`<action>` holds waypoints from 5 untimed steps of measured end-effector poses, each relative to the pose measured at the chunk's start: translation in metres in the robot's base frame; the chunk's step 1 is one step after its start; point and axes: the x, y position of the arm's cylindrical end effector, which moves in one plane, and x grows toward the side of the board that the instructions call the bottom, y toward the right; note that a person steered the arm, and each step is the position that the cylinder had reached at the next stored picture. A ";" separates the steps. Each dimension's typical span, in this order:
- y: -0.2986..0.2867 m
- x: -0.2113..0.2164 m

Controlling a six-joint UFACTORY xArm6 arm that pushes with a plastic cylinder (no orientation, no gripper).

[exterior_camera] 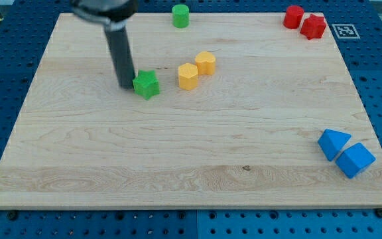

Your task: Move the green star diagonally top left to the yellow blocks

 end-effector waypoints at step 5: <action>0.040 0.004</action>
